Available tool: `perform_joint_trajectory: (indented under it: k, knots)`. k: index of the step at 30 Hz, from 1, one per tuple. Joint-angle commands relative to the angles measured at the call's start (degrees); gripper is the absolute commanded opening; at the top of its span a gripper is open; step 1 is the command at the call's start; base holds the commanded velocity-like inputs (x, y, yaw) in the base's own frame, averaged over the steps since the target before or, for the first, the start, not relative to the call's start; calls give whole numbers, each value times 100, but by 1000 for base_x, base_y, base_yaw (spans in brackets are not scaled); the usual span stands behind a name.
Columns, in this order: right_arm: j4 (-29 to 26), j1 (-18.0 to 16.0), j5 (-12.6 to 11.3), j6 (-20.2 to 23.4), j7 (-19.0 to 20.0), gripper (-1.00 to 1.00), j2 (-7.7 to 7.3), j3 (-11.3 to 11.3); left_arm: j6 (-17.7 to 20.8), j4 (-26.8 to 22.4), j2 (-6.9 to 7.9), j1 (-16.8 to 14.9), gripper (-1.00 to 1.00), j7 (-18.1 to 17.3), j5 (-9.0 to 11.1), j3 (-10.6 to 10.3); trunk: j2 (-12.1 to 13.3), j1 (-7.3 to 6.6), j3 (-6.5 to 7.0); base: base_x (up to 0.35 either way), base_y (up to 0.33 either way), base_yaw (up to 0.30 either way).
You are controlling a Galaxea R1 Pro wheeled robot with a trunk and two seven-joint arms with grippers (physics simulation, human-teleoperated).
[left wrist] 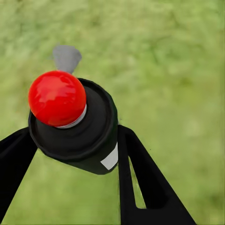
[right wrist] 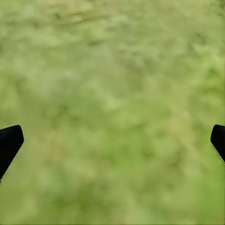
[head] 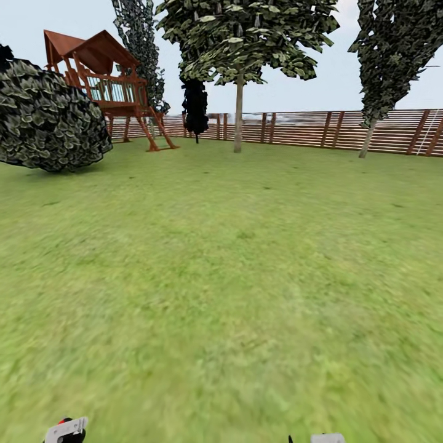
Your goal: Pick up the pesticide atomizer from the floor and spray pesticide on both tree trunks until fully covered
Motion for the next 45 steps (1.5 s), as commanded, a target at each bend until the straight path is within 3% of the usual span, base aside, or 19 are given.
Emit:
perform_joint_trajectory:
  k: [1,45]
  knots:
    - [9,-5,60,-15,-47,100,-1,-13,-9,7,0,-5,-100,-60,61,21,-2,2,-5,338,0,0]
    - [9,-5,60,-15,-47,100,-1,-13,-9,7,9,-5,-100,-60,61,21,-2,2,-5,338,0,0]
